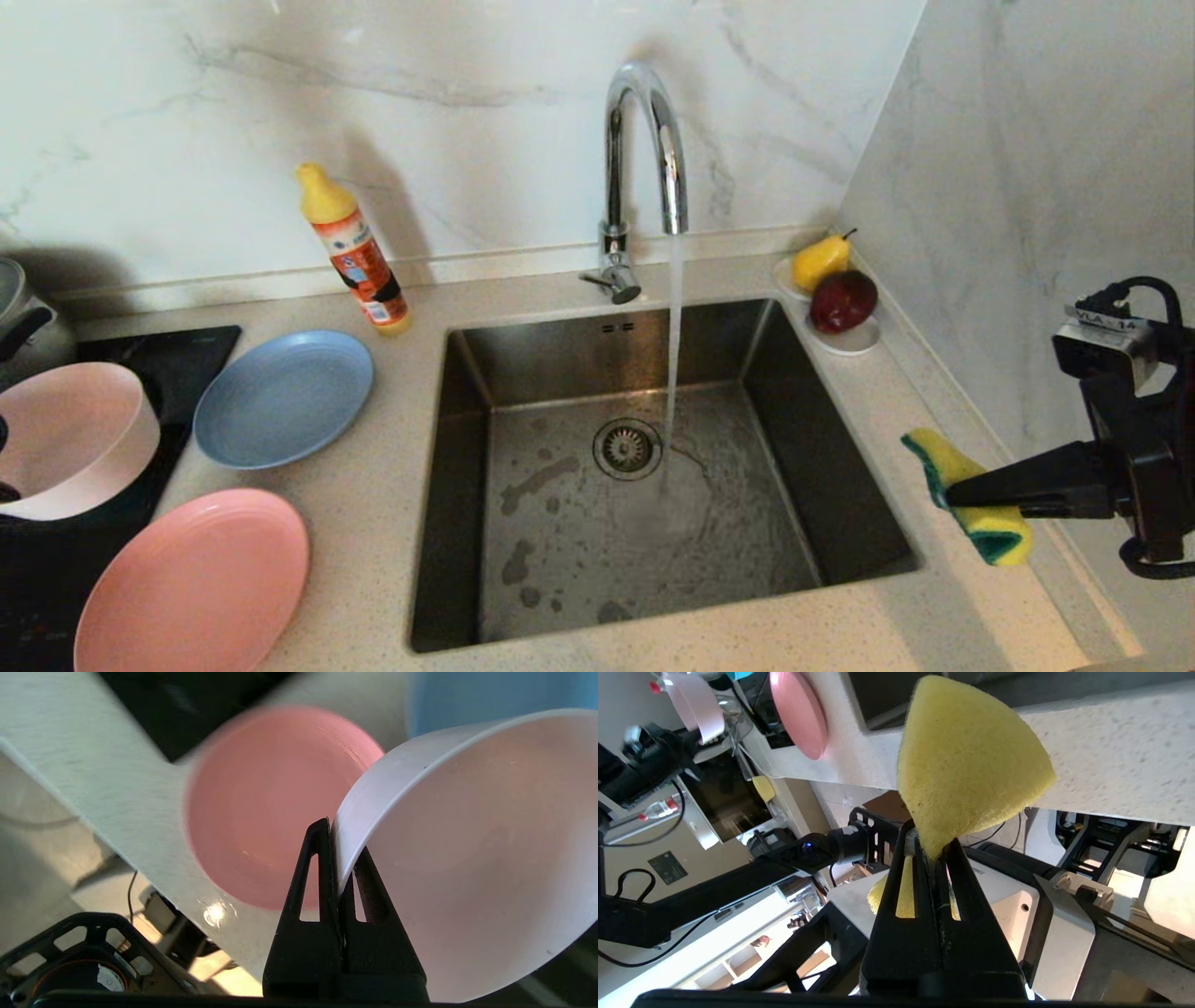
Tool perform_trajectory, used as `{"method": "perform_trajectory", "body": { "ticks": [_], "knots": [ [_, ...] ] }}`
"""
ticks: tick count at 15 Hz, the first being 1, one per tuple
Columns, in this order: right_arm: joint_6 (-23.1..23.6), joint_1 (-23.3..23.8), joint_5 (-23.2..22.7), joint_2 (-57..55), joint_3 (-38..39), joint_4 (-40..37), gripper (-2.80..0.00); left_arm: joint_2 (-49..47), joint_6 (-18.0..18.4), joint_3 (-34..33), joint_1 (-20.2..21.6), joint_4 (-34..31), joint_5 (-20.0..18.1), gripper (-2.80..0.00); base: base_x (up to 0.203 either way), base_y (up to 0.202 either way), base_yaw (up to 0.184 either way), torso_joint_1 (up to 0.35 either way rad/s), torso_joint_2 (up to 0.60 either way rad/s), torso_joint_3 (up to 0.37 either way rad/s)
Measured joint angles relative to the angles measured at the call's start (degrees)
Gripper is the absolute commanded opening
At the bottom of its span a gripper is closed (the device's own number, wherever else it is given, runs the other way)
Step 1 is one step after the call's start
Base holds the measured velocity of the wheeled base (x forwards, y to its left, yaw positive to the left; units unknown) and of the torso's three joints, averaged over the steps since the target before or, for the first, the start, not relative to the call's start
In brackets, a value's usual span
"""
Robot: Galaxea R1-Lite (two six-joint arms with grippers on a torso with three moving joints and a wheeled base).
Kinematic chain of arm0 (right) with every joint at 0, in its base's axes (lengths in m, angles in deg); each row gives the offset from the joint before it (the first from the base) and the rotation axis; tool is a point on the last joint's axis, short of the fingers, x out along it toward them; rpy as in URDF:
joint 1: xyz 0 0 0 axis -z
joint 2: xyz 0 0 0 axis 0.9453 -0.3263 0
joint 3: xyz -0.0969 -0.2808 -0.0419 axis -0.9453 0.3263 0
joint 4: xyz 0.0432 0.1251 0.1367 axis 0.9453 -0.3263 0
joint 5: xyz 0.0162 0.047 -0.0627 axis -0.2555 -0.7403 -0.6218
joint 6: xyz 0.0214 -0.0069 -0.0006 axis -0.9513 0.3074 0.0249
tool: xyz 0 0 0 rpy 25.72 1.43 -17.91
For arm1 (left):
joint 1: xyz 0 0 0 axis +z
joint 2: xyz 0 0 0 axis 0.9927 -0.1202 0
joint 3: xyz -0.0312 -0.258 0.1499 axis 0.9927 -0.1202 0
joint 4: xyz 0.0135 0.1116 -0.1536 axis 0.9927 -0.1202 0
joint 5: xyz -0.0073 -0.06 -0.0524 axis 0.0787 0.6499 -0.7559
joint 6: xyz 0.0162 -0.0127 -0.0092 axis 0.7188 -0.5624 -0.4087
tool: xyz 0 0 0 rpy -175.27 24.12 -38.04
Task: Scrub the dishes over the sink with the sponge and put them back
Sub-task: Place the bowl on the table
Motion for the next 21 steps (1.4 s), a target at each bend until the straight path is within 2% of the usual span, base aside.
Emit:
{"method": "perform_trajectory", "body": {
  "ticks": [4,7,11,14,21],
  "knots": [
    [0.2,0.3,-0.1,-2.1,0.2,0.4,-2.80,-4.9,0.2,-0.1,7.6,0.7,0.0,-2.80,0.000,0.000,0.000,0.000,0.00,0.000],
    [0.2,0.3,-0.2,-3.4,-0.3,0.5,-2.80,-9.6,0.4,-0.7,12.4,4.7,-0.3,-2.80,0.000,0.000,0.000,0.000,0.00,0.000],
    [0.2,0.2,-0.3,-4.3,-0.8,0.5,-2.80,-16.4,2.6,-1.3,17.9,7.7,-1.7,-2.80,0.000,0.000,0.000,0.000,0.00,0.000],
    [0.2,0.3,-0.3,-4.7,-0.2,1.7,-2.80,-18.9,4.0,-4.1,19.5,9.6,-1.6,-2.80,0.000,0.000,0.000,0.000,0.00,0.000],
    [0.1,0.3,-0.4,-5.5,0.9,2.1,-2.80,-22.7,4.7,-8.2,21.0,19.0,-1.0,-2.80,0.000,0.000,0.000,0.000,0.00,0.000]
  ]
}}
